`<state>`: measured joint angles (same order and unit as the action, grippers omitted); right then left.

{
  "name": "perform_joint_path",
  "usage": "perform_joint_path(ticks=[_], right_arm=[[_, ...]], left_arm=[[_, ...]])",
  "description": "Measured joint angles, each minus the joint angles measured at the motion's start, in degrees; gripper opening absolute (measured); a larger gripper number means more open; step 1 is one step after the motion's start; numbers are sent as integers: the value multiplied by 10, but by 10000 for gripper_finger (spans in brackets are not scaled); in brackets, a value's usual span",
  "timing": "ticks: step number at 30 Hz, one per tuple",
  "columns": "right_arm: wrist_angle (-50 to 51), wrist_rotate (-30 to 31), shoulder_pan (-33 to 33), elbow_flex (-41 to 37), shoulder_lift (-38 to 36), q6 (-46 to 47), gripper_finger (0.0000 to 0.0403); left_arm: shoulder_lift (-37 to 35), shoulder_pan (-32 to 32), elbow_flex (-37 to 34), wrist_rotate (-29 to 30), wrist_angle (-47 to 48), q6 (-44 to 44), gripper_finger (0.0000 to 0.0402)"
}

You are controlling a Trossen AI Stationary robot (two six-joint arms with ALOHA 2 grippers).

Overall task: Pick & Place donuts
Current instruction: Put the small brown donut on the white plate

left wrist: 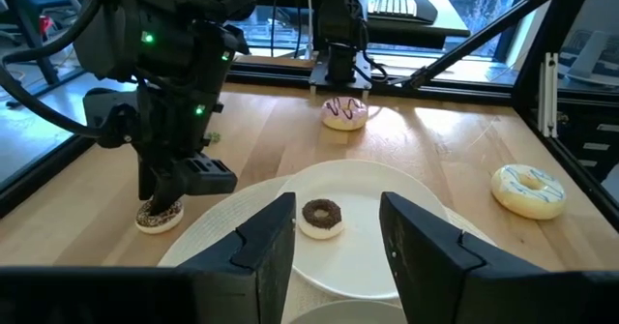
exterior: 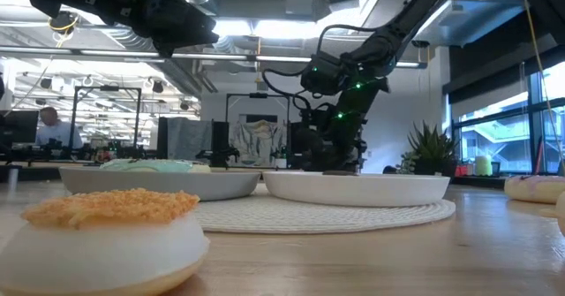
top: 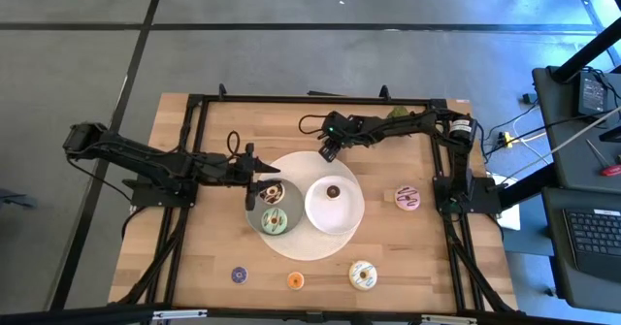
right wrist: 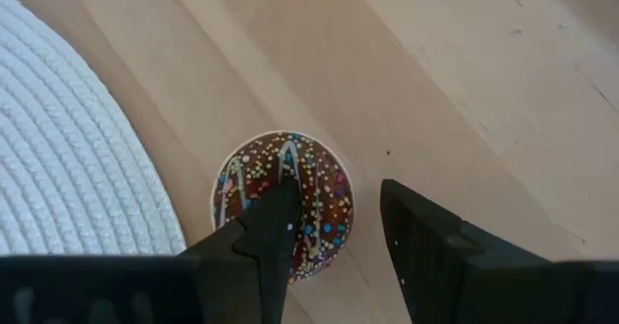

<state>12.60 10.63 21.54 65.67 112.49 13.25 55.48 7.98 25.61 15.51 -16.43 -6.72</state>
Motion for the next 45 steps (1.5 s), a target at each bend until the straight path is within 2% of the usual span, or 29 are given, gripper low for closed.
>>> perform_joint_path(ticks=[13,17,23,28,32,39,45], right_arm=[[0,-4,0,0,0,-24,48],[1,-4,0,-1,0,-45,36],[38,3,-21,-3,-36,-48,42],[96,1,-71,-2,-79,-45,43],[138,1,-135,-2,-105,-13,43],[162,22,-258,-2,-112,61,44],[167,33,-325,-2,-112,136,44]], left_arm=[[0,0,0,0,0,0,150],[0,0,0,0,0,0,148],[0,0,0,0,0,0,146],[0,0,0,1,0,0,150],[0,0,0,1,0,0,150],[0,0,0,22,0,0,146],[0,0,0,30,0,0,150]])
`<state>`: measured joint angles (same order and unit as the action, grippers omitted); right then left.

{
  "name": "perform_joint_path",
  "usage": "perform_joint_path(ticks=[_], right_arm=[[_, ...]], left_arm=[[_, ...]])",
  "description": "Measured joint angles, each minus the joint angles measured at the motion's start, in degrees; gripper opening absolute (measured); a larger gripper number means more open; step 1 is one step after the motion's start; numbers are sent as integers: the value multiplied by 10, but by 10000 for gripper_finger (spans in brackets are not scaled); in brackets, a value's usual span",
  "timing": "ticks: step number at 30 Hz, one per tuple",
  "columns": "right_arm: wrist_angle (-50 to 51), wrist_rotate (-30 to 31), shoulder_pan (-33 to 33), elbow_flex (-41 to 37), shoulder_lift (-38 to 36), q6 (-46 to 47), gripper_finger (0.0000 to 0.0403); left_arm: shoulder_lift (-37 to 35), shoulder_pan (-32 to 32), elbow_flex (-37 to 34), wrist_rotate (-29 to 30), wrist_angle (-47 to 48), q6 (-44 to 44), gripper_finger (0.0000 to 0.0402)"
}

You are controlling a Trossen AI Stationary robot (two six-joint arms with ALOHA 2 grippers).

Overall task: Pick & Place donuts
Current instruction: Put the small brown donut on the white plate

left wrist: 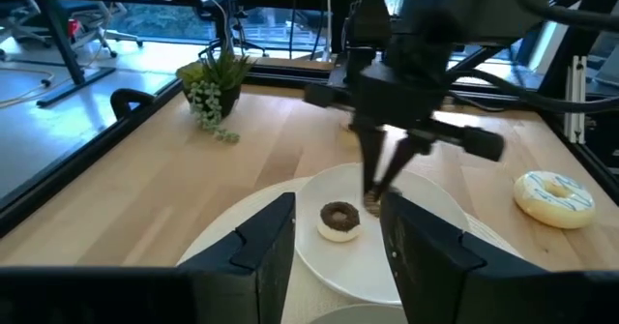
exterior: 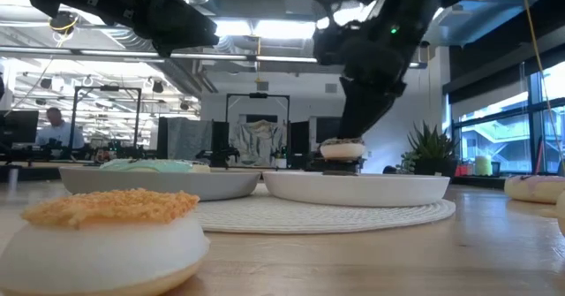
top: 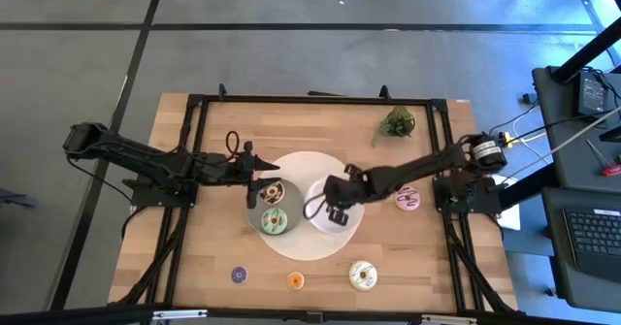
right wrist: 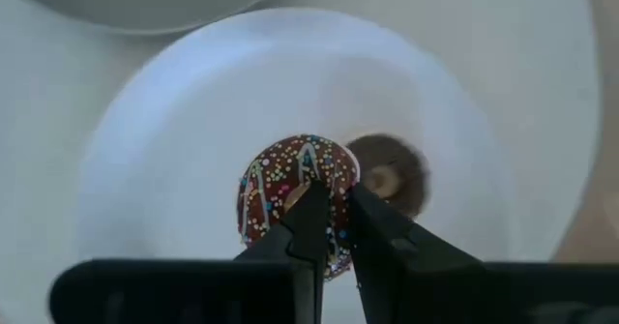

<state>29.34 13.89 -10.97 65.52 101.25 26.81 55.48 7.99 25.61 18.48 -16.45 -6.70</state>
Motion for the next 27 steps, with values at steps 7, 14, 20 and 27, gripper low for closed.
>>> perform_joint_path(ticks=[7,14,20,27], right_arm=[[7,29,-32,-3,14,59,44],[-1,26,-50,-3,36,79,44],[-6,35,-49,-3,56,87,44],[-13,40,-50,-3,56,70,44]], left_arm=[[0,0,0,0,0,0,146],[0,0,0,-1,2,0,148],[0,0,0,-1,1,0,149],[0,0,0,-1,2,0,146]])
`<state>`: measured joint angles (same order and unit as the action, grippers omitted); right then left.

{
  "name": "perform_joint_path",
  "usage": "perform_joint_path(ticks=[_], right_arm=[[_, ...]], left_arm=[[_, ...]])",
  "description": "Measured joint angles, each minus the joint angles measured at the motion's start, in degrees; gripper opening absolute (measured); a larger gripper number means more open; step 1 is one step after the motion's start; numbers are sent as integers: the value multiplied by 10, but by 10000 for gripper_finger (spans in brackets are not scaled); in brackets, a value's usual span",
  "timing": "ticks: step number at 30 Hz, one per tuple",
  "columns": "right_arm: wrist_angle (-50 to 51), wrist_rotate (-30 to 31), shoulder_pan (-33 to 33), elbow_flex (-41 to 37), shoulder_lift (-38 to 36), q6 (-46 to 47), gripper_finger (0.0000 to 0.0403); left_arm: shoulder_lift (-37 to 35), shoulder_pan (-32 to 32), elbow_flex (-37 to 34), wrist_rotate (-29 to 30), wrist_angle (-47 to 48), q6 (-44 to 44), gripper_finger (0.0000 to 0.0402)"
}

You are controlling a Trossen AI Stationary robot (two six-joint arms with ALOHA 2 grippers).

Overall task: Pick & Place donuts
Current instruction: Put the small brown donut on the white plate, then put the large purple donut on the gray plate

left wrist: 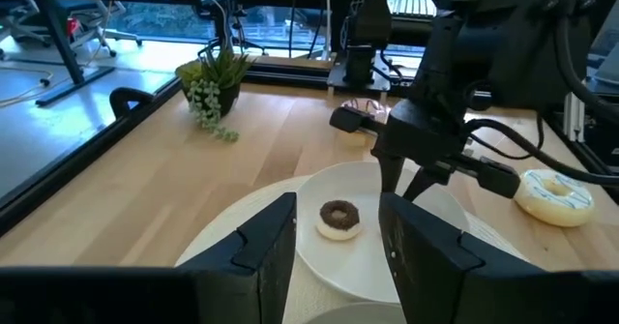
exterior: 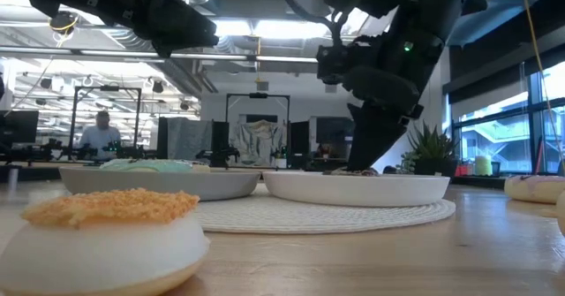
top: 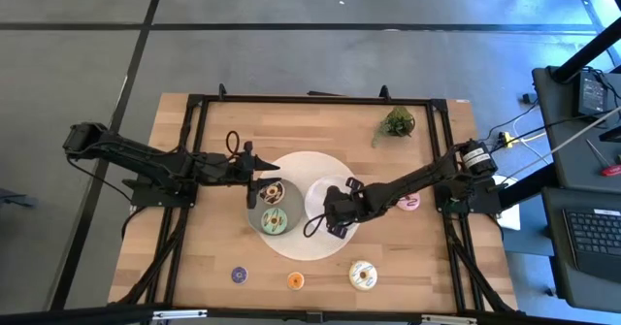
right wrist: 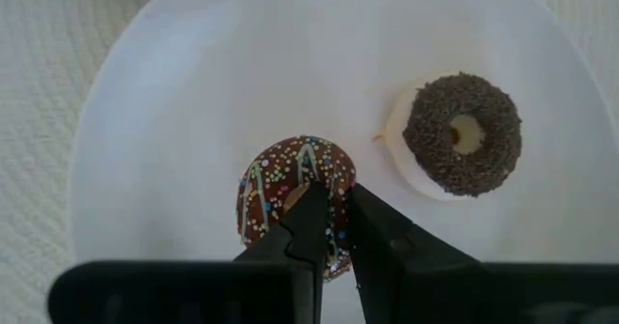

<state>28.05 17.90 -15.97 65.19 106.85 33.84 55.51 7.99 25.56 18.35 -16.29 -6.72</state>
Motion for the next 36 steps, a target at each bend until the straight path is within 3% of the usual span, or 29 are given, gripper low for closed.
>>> perform_joint_path(ticks=[5,17,23,31,36], right_arm=[[5,-2,0,0,0,-5,53],[19,-20,2,0,-5,2,136],[78,-11,2,15,-24,3,141],[150,-43,-16,13,-89,8,142],[234,-47,-33,-43,-166,100,138]], left_arm=[[0,0,0,0,0,0,149],[0,0,0,0,0,0,146],[0,0,0,0,0,0,150],[0,0,0,0,-1,0,146],[0,0,0,0,0,0,148]])
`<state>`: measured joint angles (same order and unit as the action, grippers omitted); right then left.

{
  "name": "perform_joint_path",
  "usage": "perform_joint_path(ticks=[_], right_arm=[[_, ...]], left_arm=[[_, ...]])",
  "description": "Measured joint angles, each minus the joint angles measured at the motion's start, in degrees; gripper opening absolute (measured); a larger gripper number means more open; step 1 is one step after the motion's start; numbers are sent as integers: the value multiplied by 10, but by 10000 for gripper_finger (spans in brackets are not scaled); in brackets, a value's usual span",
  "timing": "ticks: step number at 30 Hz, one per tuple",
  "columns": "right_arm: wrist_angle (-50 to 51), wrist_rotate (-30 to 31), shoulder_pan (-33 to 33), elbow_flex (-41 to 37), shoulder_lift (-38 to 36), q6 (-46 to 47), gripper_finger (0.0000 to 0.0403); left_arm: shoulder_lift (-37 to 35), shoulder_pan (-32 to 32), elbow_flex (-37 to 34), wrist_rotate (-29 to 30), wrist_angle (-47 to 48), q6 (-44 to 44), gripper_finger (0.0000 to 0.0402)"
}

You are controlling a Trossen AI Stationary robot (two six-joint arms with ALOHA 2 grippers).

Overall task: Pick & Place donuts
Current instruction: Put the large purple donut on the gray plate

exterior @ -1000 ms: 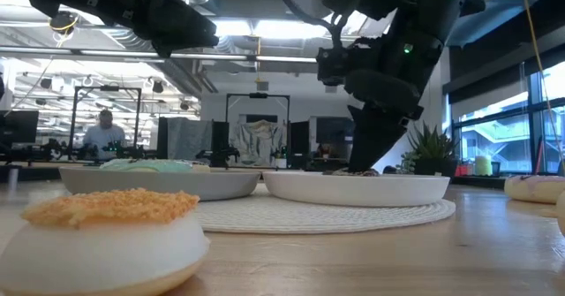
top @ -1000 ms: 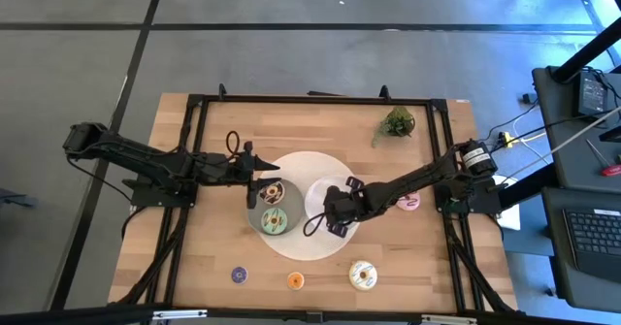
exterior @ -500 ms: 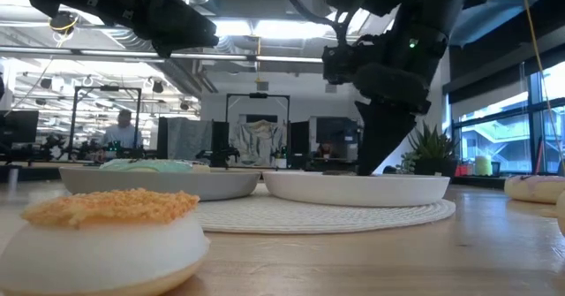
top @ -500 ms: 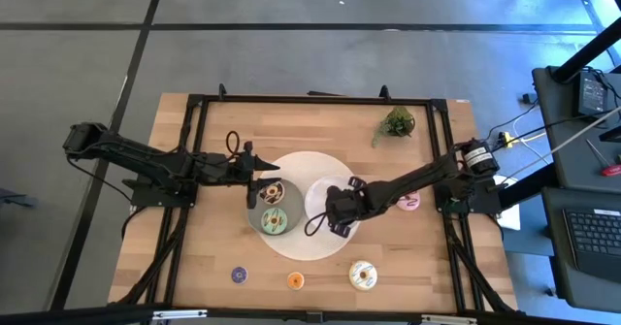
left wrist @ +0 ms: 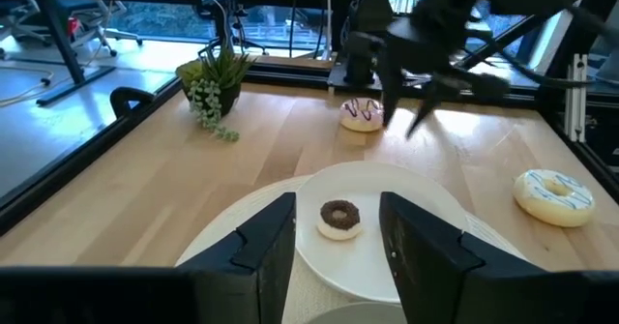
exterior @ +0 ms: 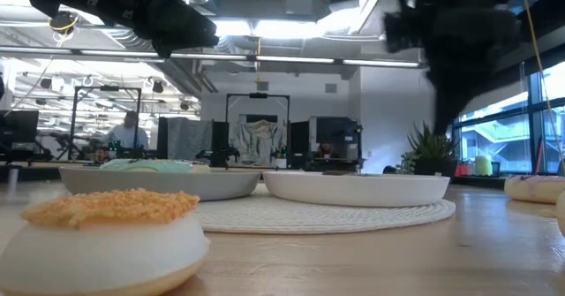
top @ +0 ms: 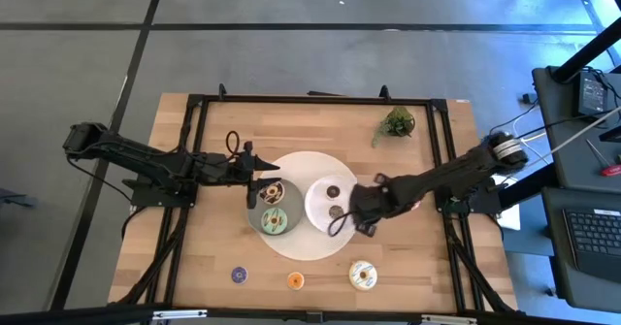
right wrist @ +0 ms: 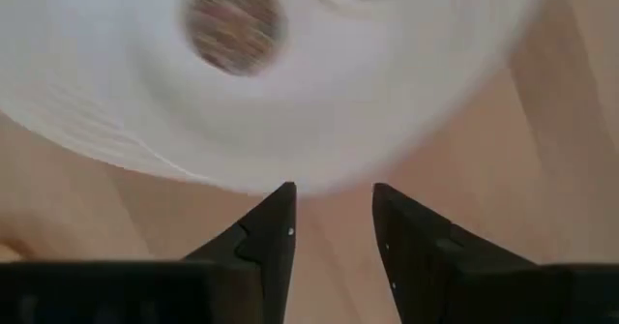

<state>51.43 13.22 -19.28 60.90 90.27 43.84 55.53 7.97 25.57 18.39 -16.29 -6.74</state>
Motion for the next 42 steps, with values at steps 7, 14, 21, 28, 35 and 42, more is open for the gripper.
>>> perform_joint_path(ticks=[7,14,21,28,35,42], right_arm=[[28,44,-17,-136,-164,217,116],[75,16,-18,-240,-268,387,107],[61,3,-14,-279,-284,403,126],[60,6,-1,-279,-284,445,192],[60,6,7,-262,-284,372,226],[118,-4,41,-234,-274,384,217]], left_arm=[[0,0,0,0,2,0,149],[0,0,1,0,2,0,146],[0,0,1,0,2,0,150],[0,0,1,0,2,0,148],[0,0,1,1,2,0,146],[0,0,1,1,2,0,144]])
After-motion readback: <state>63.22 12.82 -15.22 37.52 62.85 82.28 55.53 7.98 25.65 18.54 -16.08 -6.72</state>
